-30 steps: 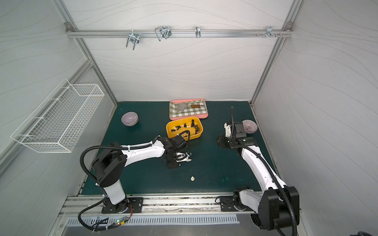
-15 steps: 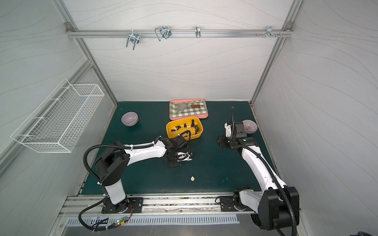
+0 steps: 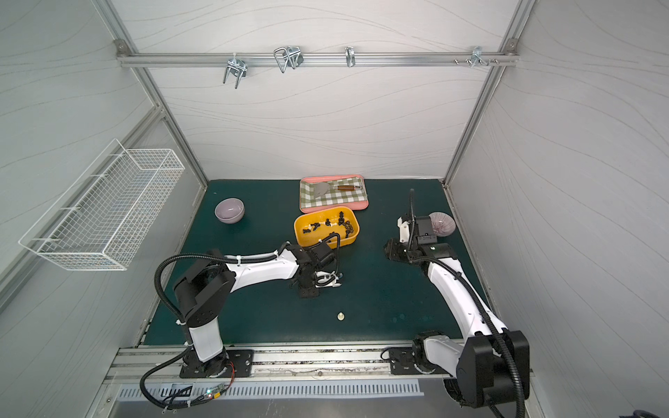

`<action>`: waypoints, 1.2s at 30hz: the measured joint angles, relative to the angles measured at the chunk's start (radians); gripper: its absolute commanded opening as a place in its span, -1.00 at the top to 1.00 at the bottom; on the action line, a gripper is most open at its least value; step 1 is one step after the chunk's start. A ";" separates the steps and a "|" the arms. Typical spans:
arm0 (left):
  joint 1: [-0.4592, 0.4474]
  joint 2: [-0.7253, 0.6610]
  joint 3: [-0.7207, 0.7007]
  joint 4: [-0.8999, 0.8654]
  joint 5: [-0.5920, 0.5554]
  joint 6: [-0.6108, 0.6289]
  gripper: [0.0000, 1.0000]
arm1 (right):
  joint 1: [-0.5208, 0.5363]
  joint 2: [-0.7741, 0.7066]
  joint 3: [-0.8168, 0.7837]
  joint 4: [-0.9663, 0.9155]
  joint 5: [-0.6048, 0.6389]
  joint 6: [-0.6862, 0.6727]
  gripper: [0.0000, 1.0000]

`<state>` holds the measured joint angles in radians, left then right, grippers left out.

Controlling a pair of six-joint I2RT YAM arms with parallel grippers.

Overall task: Put the chess pieces into the storage box
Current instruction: Pick up the chess piece at the center of the board.

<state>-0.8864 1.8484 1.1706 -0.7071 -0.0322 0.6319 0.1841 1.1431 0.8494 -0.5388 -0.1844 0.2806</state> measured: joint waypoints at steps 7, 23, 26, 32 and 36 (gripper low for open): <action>0.000 -0.003 0.000 0.009 -0.002 -0.038 0.64 | -0.002 -0.008 -0.013 0.000 -0.005 0.000 0.03; 0.183 -0.060 0.187 0.061 0.076 -0.153 0.61 | -0.003 -0.064 -0.039 -0.001 -0.021 0.019 0.02; 0.233 -0.058 0.239 0.077 0.094 -0.186 0.61 | -0.003 -0.070 -0.051 -0.004 -0.034 0.031 0.03; 0.293 0.025 0.407 0.089 0.092 -0.227 0.60 | -0.003 -0.085 -0.087 -0.021 -0.044 0.052 0.03; 0.322 0.105 0.480 0.086 0.095 -0.258 0.60 | -0.003 -0.092 -0.091 -0.045 -0.039 0.056 0.03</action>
<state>-0.5644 1.9530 1.6501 -0.6212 0.0624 0.3740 0.1810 1.0508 0.7586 -0.5842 -0.2230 0.3370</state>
